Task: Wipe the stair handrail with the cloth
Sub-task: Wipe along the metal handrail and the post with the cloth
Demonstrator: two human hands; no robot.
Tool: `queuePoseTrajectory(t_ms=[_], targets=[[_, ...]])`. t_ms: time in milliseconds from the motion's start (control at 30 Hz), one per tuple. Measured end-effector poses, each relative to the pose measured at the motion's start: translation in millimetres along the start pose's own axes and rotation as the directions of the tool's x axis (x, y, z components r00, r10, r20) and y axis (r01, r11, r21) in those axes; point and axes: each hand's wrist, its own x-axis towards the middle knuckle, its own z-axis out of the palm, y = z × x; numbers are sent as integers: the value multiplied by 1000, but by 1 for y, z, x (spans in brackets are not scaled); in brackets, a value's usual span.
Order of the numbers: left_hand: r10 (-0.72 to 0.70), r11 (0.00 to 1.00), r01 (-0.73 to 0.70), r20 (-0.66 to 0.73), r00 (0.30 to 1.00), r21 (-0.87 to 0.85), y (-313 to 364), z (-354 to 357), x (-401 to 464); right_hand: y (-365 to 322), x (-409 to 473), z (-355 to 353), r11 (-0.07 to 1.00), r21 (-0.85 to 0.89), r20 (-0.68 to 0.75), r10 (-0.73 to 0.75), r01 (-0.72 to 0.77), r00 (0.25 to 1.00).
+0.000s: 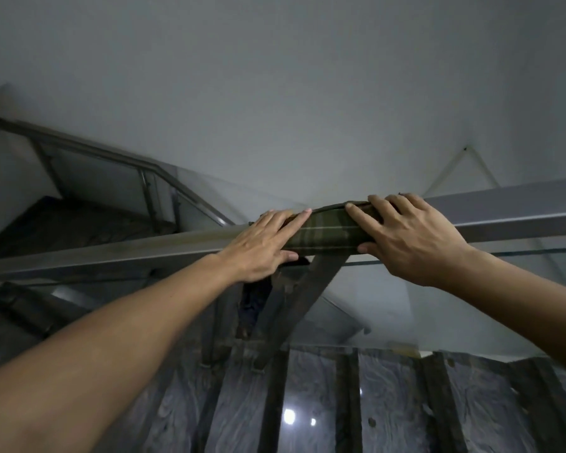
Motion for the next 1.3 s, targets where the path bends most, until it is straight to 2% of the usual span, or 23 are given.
queuePoseTrajectory(t_ms=[333,500,967,1300], targets=[[-29,1000,29,-21,999,2,-145,27,-80,-146,91,-20,1000,-26,34,4,-3,999],[-76,997,76,22,997,-20,-212,36,-118,-214,137,-23,999,-38,43,-19,21,999],[-115,992,119,116,986,-29,-346,58,-184,-339,219,-37,999,-39,70,-28,31,997],[-63,997,64,22,998,-34,-468,80,-252,-450,300,-30,996,-38,17,-76,77,997]])
